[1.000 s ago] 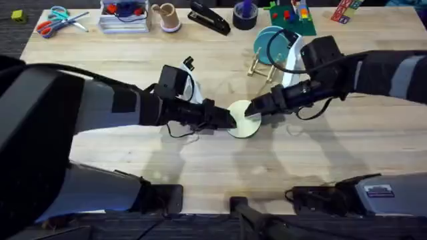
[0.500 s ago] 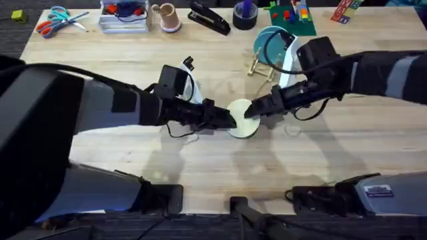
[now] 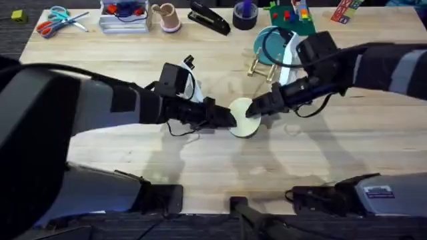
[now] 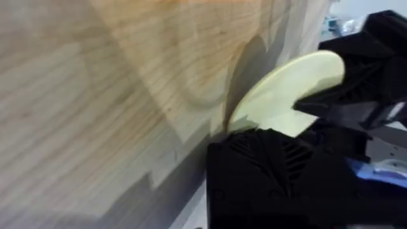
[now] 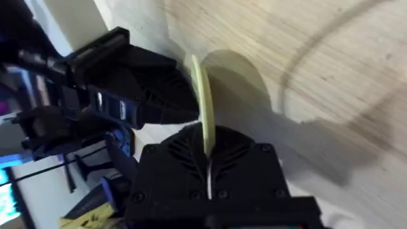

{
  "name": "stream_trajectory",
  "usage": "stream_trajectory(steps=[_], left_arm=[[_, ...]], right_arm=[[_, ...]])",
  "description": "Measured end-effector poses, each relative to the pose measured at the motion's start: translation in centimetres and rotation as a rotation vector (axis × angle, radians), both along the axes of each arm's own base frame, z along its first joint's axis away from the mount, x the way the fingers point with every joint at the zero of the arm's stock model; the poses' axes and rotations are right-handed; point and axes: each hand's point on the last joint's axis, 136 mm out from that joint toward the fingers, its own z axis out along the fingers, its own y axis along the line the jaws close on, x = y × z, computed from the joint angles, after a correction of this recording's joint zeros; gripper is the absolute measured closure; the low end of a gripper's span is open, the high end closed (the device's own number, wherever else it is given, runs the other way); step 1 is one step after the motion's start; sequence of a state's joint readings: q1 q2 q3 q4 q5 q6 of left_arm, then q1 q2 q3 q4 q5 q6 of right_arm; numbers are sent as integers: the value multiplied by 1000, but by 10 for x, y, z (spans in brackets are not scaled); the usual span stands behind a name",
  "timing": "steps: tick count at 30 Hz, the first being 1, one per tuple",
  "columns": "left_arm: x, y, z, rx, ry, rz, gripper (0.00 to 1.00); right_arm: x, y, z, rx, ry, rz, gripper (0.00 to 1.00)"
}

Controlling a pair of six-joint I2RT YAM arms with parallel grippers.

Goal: Pick up the plates from the table one by one and place each into a slot on the dish rack.

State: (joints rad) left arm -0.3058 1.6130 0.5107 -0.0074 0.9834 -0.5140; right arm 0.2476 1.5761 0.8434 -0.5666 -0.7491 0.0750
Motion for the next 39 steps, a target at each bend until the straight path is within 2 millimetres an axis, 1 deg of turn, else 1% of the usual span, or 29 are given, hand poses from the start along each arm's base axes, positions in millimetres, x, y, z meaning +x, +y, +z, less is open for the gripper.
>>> stream_trajectory(steps=[3, 5, 10, 13, 20, 24, 28, 35, 39], left_arm=[[7, 1, 7, 19, -44, 19, 961], [13, 1, 18, 19, -90, 30, 961], [29, 3, 53, 38, -201, 63, 961], [33, 8, 67, 78, -235, 83, 961], [37, 29, 91, 254, -286, 91, 961], [42, 45, 111, 383, -339, 75, 961], [52, 61, 133, 505, -423, 60, 961], [64, 79, 165, 633, -555, 28, 962], [66, 87, 179, 693, -604, 0, 962]], right_arm=[[3, -3, 11, -35, -19, -1, 971], [9, -3, 24, -45, -47, -5, 971], [22, -4, 59, -53, -126, -11, 971], [27, -6, 78, -66, -167, -18, 971], [34, -15, 114, -120, -260, -33, 971], [35, -23, 133, -168, -309, -43, 971], [35, -32, 151, -224, -353, -34, 971], [41, -53, 187, -355, -468, -9, 971], [47, -65, 211, -422, -553, -5, 972]])
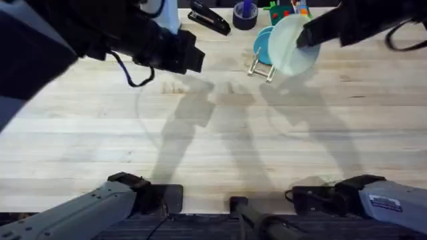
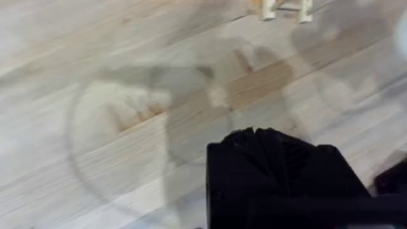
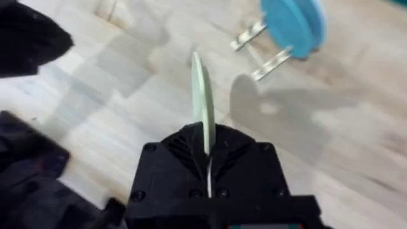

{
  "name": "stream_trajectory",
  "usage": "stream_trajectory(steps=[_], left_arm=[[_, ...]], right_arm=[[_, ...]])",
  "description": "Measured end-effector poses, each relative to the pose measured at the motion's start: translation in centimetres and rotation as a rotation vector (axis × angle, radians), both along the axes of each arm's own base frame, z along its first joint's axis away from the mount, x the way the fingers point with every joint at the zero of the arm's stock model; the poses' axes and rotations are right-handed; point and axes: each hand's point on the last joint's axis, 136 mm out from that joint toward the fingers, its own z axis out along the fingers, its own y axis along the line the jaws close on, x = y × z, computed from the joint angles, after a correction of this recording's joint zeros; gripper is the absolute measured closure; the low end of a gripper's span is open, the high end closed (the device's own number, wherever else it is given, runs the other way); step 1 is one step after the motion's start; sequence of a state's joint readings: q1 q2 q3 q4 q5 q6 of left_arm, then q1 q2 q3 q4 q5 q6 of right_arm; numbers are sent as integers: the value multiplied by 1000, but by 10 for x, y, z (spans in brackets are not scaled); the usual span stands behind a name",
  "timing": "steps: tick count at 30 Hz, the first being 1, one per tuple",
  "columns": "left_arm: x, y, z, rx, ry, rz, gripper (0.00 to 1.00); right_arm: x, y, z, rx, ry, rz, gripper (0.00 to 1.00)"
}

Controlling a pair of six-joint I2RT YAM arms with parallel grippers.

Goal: Pick up the plates from the table one by one and place each into a slot on the dish rack.

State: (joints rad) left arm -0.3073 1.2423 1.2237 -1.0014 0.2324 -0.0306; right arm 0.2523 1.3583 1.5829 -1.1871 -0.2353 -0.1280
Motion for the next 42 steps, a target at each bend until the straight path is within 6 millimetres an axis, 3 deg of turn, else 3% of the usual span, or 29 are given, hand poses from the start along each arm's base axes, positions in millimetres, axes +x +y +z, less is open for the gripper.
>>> stream_trajectory(steps=[5, 12, 15, 18, 19, 20, 23, 31, 42], left_arm=[[3, 9, 18, 70, -55, -24, 962], [13, 13, 44, 100, -143, -33, 935], [14, 13, 46, 103, -153, -36, 600], [15, 14, 46, 107, -154, -37, 144], [15, 14, 46, 106, -154, -35, 39], [15, 14, 46, 107, -154, -36, 14], [15, 14, 46, 108, -155, -38, 7], [15, 14, 46, 108, -155, -38, 6], [15, 14, 46, 108, -155, -38, 6]], right_arm=[[5, -8, 24, -69, -99, 45, 972], [4, -19, 34, -165, -152, 99, 972], [4, -21, 35, -194, -171, 137, 972], [5, -22, 34, -225, -186, 178, 972], [5, -22, 33, -234, -190, 190, 972], [5, -22, 33, -243, -196, 205, 972], [8, -22, 35, -273, -229, 257, 972], [39, -14, 54, -323, -408, 339, 972], [90, -2, 36, -392, -473, 435, 972]])
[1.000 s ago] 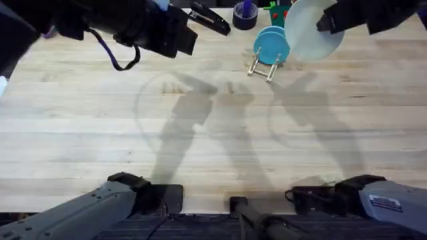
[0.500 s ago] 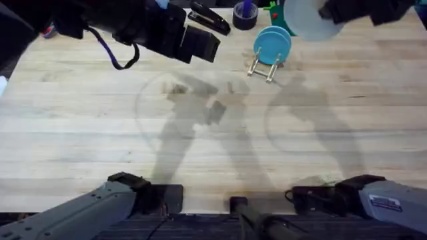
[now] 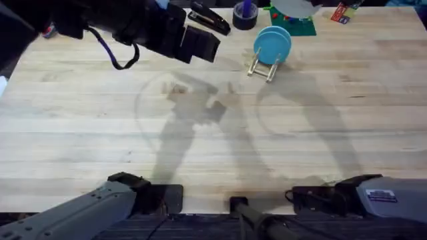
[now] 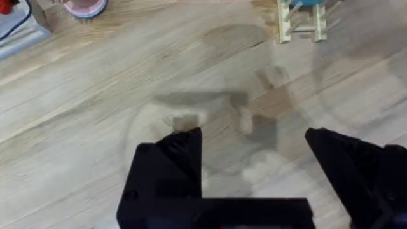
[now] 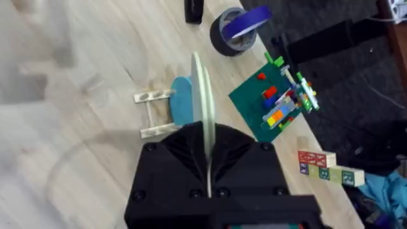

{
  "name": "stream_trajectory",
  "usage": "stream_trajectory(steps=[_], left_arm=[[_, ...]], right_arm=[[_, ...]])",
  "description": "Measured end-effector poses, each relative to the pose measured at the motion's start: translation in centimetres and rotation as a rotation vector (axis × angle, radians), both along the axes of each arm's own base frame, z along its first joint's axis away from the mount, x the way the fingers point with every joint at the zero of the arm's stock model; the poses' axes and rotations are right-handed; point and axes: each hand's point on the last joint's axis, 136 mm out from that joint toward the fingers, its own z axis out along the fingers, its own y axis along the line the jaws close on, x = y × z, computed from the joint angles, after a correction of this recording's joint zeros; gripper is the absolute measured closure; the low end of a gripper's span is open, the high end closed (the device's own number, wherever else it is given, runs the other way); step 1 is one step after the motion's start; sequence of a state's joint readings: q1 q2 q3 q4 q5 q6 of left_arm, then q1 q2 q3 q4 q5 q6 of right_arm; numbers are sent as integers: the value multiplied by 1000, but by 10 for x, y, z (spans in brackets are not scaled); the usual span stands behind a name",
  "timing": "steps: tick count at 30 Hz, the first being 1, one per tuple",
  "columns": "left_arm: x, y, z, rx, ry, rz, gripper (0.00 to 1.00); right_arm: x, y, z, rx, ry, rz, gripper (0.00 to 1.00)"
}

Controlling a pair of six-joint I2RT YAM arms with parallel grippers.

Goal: Pick up the plates from the table one by one and place each into a slot on the dish rack.

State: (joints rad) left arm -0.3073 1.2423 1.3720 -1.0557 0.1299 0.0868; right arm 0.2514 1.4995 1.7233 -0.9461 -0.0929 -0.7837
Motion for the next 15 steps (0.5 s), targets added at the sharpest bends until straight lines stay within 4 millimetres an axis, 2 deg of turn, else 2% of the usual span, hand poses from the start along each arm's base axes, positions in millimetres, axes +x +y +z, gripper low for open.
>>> stream_trajectory(steps=[8, 15], left_arm=[[0, 0, 0, 0, 0, 0, 6], [0, 0, 0, 0, 0, 0, 6]], right_arm=[[12, -7, -13, -22, 21, -5, 973], [14, -6, -15, -25, 21, -2, 972]])
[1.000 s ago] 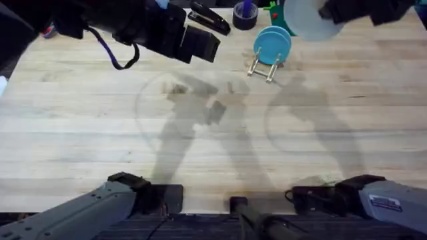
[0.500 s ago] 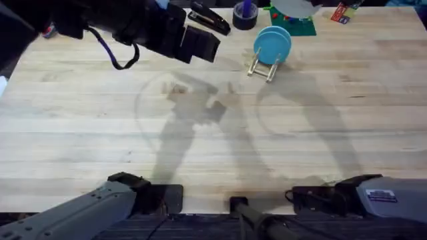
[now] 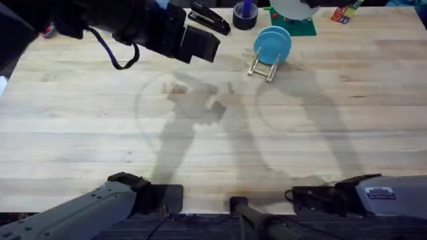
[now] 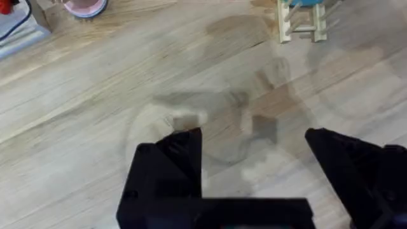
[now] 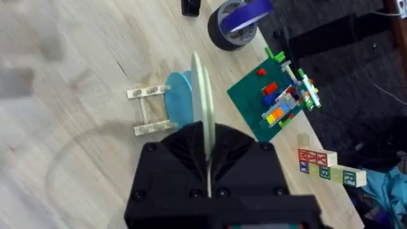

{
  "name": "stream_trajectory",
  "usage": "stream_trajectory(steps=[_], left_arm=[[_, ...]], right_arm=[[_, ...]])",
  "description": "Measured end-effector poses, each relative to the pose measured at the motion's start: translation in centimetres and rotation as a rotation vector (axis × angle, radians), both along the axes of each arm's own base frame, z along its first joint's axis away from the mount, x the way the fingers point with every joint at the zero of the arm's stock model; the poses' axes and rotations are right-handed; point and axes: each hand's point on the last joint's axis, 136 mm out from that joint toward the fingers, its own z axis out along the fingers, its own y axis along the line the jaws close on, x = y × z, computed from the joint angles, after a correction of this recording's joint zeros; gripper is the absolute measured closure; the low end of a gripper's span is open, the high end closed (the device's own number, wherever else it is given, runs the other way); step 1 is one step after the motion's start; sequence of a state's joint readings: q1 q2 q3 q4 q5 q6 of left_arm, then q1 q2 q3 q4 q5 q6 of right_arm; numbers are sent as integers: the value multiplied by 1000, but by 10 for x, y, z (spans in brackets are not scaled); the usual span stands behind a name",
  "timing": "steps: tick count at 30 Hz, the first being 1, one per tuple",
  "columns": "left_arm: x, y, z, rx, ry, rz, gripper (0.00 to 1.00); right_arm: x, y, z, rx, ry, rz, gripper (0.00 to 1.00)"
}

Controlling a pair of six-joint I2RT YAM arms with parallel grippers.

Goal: Pick up the plates from the table one by one and place each into a slot on the dish rack.

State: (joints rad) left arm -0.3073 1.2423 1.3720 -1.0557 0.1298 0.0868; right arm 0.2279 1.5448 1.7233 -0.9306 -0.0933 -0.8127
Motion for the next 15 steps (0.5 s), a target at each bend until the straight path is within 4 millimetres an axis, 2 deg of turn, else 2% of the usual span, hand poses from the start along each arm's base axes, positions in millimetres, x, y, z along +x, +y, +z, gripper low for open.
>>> stream_trajectory(steps=[5, 11, 15], left_arm=[[0, 0, 0, 0, 0, 0, 6], [0, 0, 0, 0, 0, 0, 6], [0, 0, 0, 0, 0, 0, 6]], right_arm=[[-1, 0, -1, -1, 5, 0, 972], [-9, -2, -9, -12, 51, 0, 972], [-7, -2, -16, -17, 75, 1, 972]])
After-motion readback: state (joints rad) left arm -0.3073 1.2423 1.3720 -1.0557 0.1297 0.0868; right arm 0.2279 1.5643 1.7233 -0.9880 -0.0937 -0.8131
